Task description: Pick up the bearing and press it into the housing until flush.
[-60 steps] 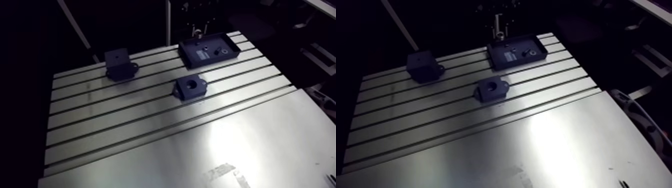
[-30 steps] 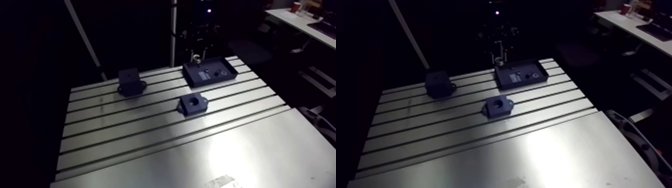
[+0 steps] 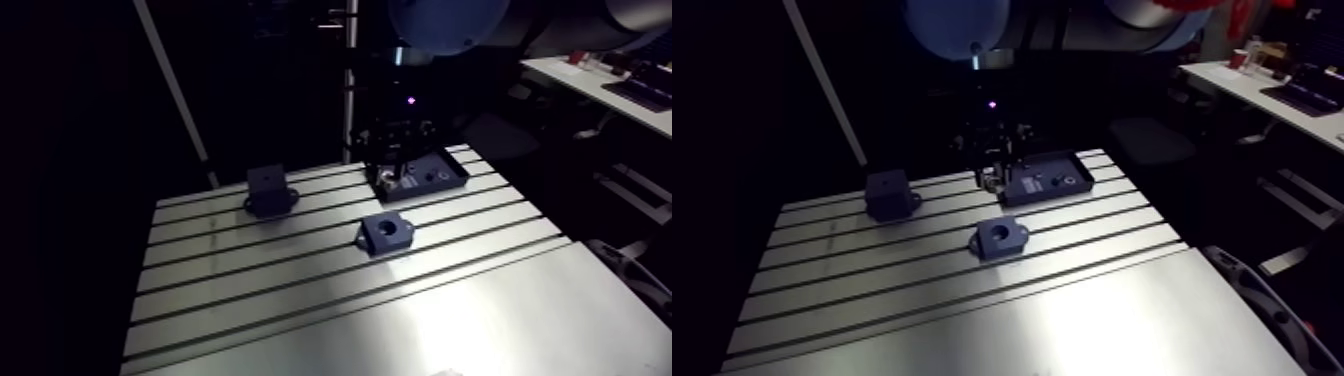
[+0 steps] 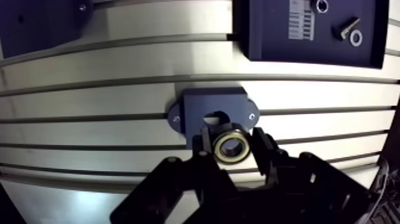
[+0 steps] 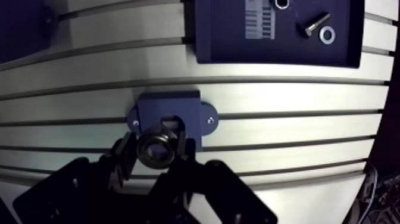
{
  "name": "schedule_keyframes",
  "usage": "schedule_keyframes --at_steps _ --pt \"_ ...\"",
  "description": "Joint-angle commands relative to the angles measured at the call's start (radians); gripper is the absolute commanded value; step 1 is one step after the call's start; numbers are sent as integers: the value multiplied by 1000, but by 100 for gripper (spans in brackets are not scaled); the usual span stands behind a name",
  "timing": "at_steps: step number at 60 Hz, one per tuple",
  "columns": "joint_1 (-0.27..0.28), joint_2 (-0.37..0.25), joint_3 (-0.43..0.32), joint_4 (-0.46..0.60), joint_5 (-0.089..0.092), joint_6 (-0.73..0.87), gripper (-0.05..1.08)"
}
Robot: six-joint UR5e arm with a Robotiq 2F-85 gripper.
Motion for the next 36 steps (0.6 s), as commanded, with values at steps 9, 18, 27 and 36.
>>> schedule_keyframes --at_steps 9,18,27,36 --pt "2 -3 67 -54 0 -5 73" --pt "1 -3 91 -61 -1 -6 73" --pt "-2 3 113 -115 1 -9 73" --pt "-5 15 126 -141 1 -11 73"
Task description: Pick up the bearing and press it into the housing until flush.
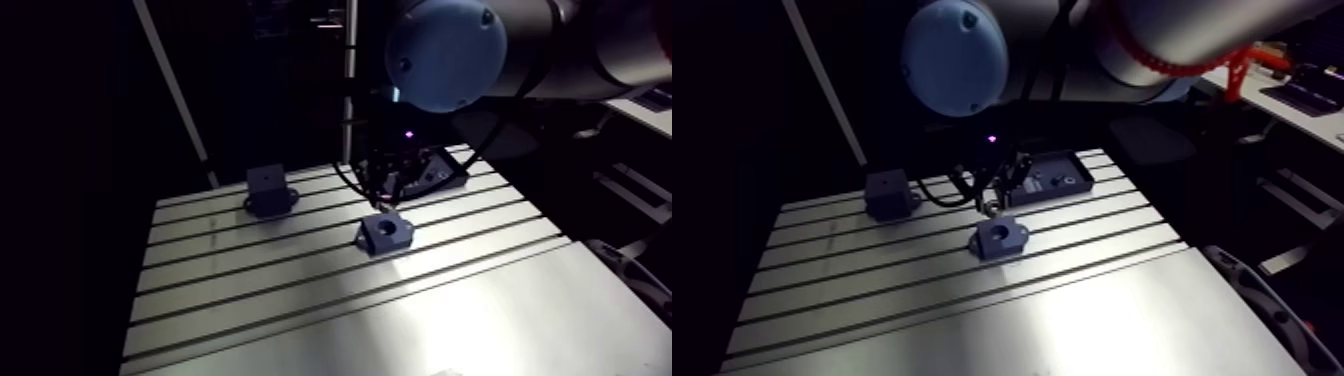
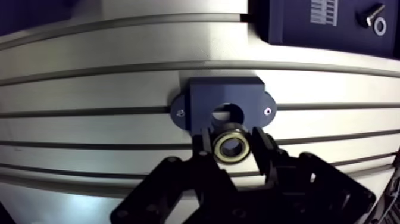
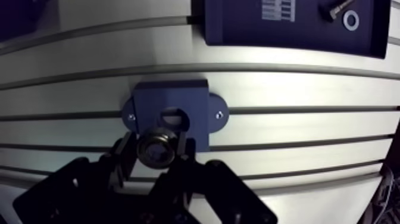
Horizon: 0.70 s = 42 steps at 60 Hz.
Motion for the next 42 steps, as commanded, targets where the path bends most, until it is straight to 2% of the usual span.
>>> schedule_keyframes --at_steps 1,42 --pt "-4 13 23 -44 0 -3 73" --pt "-9 58 39 -92 -1 -47 73"
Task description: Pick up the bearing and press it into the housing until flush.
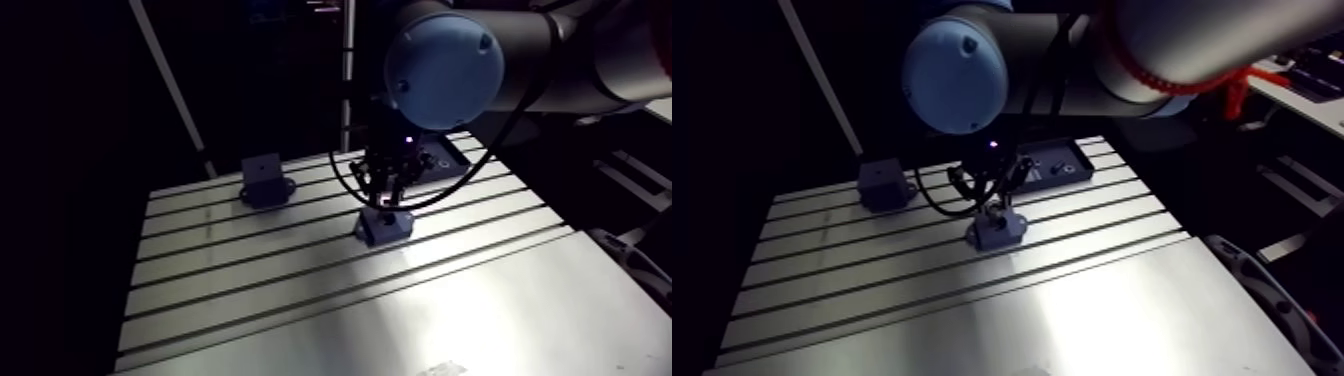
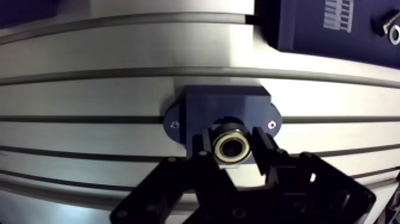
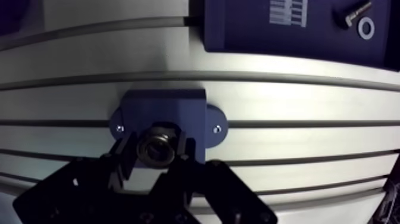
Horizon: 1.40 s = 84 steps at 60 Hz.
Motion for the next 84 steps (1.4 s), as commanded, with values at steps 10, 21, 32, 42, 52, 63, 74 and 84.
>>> schedule_keyframes --at_steps 10,21,32,42,52,63,74,84 --pt "-5 23 11 -22 0 -16 73" --pt "-9 30 11 -20 0 -20 73" --pt "-8 36 11 -22 0 -20 73" --pt "-7 37 11 -29 0 -20 73" --pt "-7 37 11 -31 1 -20 73" --pt "-6 37 12 -31 3 -21 73" --pt "-6 35 15 -31 1 -22 73" --pt "-7 36 15 -31 1 -22 73"
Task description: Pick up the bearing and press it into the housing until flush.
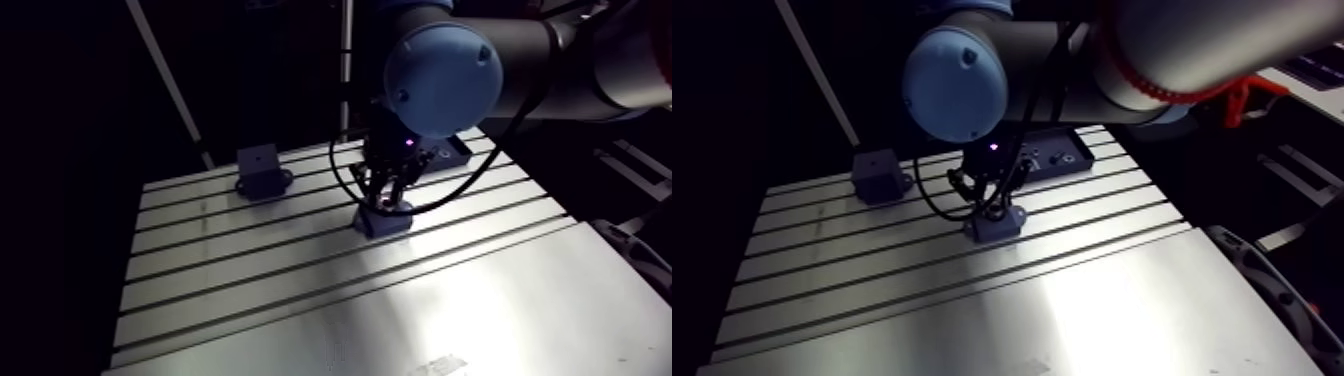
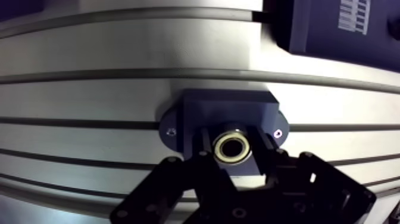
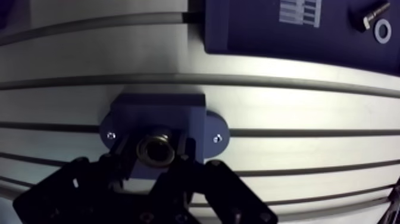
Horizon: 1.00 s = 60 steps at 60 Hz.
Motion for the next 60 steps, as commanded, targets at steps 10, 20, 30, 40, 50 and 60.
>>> schedule_keyframes --at_steps 10,20,30,40,50,60 --pt "-3 1 4 0 0 0 73" --pt "-1 -1 4 0 0 0 73" --pt "-1 -1 4 0 0 0 73" --pt "-1 -1 3 0 -2 0 73" --pt "-1 1 4 0 -2 0 73" --pt "-1 1 6 0 -2 0 73"
